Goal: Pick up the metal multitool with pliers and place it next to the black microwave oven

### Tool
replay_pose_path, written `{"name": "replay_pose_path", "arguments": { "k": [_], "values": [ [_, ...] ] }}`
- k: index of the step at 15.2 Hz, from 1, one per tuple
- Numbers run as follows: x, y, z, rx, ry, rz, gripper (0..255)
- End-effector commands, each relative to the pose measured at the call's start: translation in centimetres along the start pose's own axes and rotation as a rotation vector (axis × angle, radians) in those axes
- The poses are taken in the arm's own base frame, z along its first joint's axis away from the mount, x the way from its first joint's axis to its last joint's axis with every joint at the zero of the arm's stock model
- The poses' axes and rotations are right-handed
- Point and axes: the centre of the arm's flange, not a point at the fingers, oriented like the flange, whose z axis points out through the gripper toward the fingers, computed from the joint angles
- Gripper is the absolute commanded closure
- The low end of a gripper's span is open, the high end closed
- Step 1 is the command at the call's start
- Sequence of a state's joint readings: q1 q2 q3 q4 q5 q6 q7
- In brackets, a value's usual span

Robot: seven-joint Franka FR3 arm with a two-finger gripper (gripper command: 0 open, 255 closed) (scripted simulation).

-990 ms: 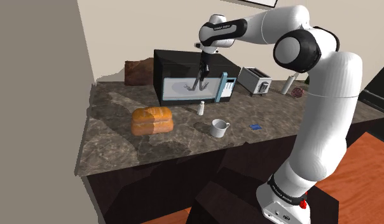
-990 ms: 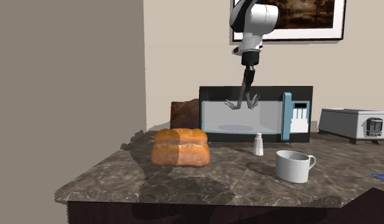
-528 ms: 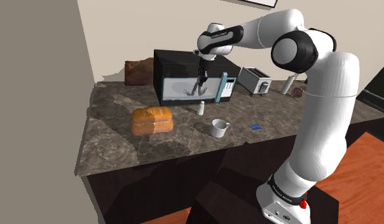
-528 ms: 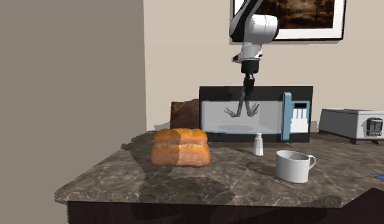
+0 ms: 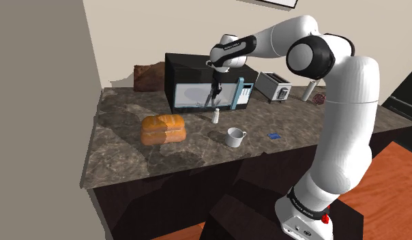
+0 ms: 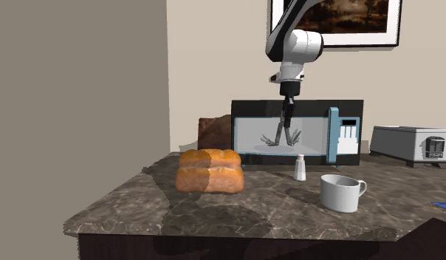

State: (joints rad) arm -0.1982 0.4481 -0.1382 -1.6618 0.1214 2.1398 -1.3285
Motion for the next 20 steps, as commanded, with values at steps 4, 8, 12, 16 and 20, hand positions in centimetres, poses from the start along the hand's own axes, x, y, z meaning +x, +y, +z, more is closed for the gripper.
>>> {"name": "replay_pose_path", "arguments": {
  "k": [4,8,12,16,20],
  "values": [
    [-0.1,-0.1,2.7,-0.001,0.0,0.0,255],
    [-0.2,-0.1,4.8,-0.001,0.0,0.0,255],
    [-0.3,-0.2,6.9,-0.001,0.0,0.0,255],
    [-0.5,-0.2,9.0,-0.001,0.0,0.0,255],
    [-0.6,-0.3,11.1,-0.001,0.0,0.0,255]
  ]
}}
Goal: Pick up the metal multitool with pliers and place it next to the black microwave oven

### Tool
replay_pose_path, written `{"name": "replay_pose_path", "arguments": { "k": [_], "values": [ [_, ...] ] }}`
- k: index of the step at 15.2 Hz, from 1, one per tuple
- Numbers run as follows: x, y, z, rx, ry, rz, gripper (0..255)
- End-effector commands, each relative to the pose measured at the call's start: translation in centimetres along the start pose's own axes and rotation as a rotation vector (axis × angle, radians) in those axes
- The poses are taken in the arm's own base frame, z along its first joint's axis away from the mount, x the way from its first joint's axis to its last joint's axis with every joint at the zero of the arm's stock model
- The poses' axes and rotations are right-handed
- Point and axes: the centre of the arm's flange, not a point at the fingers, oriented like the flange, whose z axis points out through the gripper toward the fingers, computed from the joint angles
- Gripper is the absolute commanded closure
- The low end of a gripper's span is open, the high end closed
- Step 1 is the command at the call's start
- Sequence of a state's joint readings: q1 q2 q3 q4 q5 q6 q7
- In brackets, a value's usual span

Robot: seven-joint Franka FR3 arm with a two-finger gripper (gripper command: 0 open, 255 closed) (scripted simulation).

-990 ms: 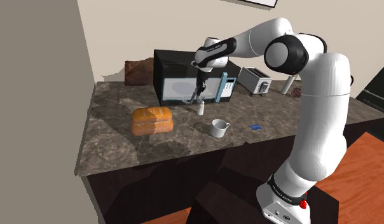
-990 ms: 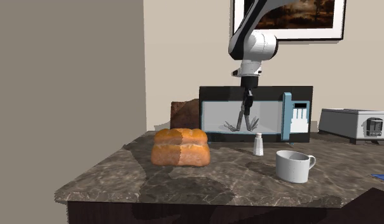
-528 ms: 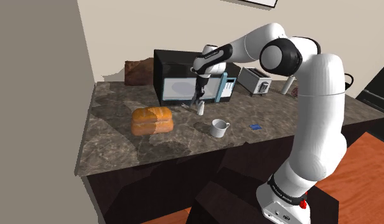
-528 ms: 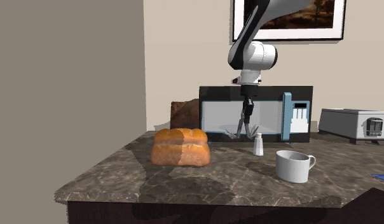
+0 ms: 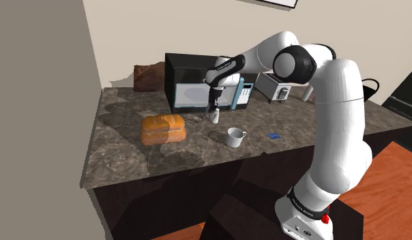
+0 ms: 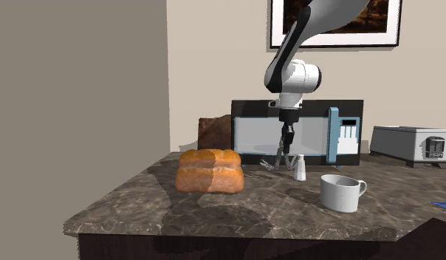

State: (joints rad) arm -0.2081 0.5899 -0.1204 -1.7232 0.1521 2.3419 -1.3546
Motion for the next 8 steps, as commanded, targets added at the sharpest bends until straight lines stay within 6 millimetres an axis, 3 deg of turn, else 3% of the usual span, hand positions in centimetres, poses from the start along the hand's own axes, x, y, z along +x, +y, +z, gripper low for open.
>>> {"name": "replay_pose_path", "arguments": {
  "k": [1,6,8],
  "values": [
    [-0.1,-0.1,1.1,0.0,0.0,0.0,255],
    [-0.2,-0.1,3.8,0.0,0.0,0.0,255],
    [-0.2,-0.1,3.8,0.0,0.0,0.0,255]
  ]
}}
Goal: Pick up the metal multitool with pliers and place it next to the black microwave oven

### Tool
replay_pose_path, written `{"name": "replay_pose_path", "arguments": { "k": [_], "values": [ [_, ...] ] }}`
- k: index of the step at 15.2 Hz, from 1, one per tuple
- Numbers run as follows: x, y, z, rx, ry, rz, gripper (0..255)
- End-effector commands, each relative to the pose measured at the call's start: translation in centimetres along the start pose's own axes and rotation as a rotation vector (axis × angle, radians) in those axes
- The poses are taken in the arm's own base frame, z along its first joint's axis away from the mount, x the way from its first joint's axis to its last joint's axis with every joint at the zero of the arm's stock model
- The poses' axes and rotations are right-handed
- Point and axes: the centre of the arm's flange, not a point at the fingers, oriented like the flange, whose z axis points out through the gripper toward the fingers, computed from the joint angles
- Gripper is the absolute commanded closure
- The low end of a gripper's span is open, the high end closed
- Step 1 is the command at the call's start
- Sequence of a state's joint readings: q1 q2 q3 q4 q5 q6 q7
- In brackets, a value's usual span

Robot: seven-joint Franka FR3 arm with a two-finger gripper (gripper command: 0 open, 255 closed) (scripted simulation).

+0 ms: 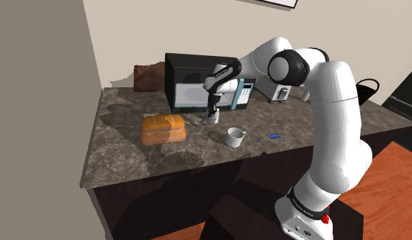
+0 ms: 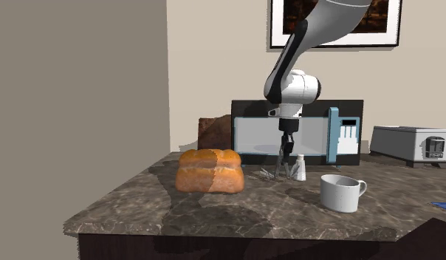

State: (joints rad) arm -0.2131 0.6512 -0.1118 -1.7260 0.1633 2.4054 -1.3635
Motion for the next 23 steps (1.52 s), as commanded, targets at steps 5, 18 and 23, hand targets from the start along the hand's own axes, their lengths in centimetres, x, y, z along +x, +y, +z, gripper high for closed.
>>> {"name": "replay_pose_path", "arguments": {
  "k": [5,18,23],
  "values": [
    [0.0,0.0,0.1,-0.001,0.0,0.0,255],
    [0.0,0.0,-4.9,-0.001,0.0,0.0,0],
    [0.0,0.0,-4.9,-0.001,0.0,0.0,0]
  ]
}}
